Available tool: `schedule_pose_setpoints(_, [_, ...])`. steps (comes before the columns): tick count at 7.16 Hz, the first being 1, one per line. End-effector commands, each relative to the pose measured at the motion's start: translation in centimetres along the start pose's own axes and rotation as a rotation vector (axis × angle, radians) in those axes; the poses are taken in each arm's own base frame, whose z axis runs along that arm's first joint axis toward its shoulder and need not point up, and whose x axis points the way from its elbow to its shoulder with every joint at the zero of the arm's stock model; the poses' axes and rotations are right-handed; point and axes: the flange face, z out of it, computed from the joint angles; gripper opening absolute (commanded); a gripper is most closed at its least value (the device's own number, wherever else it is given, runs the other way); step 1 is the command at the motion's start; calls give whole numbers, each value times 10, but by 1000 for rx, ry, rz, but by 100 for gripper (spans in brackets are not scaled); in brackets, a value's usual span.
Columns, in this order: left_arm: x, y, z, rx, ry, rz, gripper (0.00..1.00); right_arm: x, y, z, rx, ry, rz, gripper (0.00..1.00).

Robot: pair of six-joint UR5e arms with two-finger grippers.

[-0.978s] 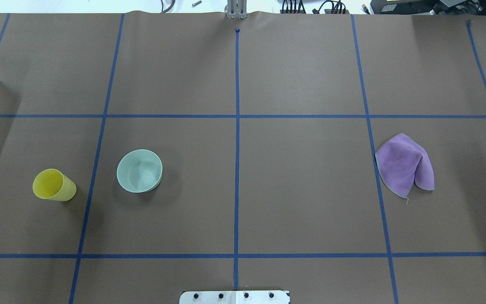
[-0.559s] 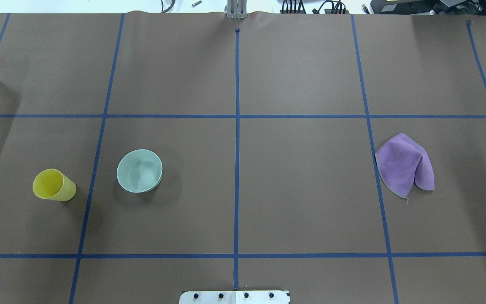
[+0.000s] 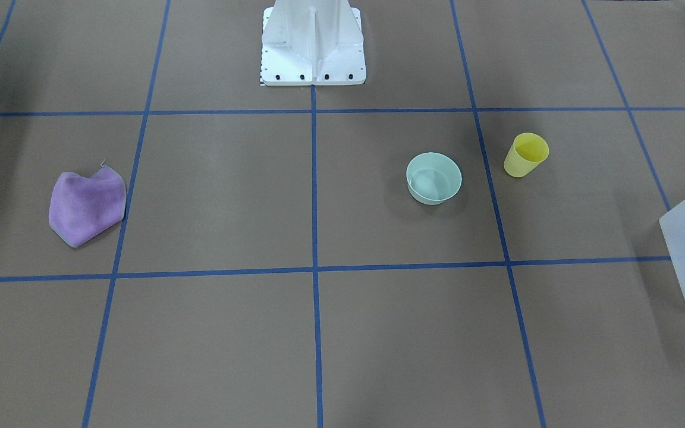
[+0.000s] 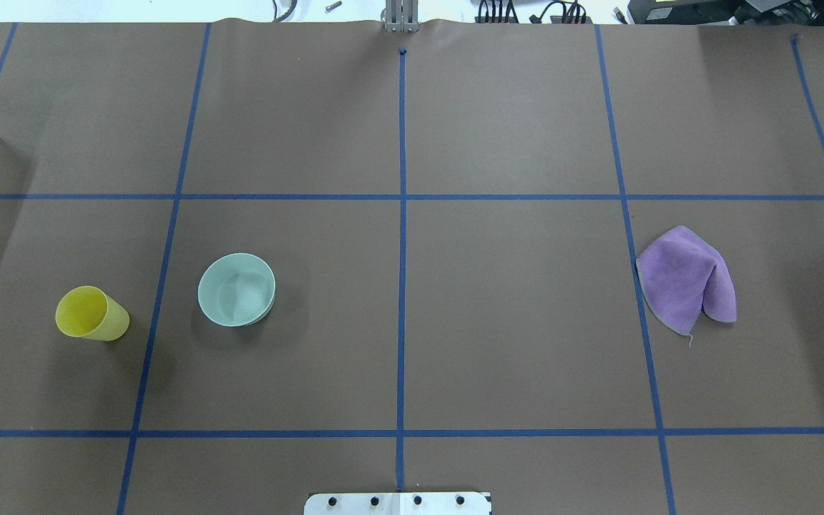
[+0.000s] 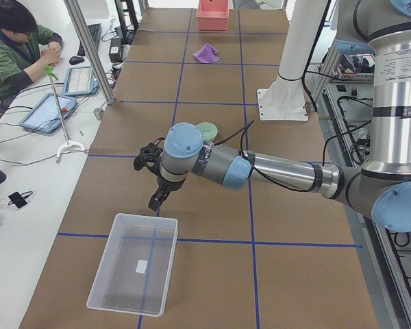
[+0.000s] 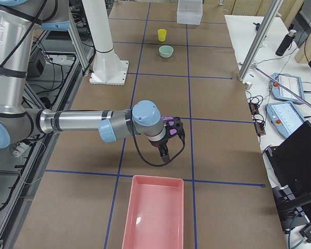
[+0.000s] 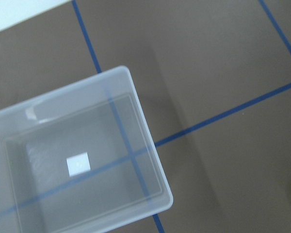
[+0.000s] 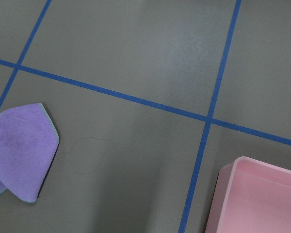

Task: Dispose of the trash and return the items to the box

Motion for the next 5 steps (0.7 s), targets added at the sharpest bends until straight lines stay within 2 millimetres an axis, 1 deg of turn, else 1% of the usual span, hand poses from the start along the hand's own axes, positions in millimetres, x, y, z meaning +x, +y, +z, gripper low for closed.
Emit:
schedule_pose_setpoints(1, [36, -6, 39, 0, 99, -57, 99, -55, -25, 7, 15, -38, 114, 100])
schedule_pose_setpoints(2, [66, 0, 69, -29, 137, -147, 99, -95, -41, 13, 11, -32, 200, 100])
schedule_pose_setpoints(3, [99, 22, 99, -34, 144, -206, 99, -126, -45, 24, 12, 20, 239, 100])
schedule_pose_setpoints(4, [131, 40, 127, -26, 132, -235, 99, -141, -46, 33, 10, 45, 258, 100])
schedule_pose_setpoints(5, [160, 45, 147, -50, 155, -287, 99, -149, -45, 42, 7, 70, 261, 100])
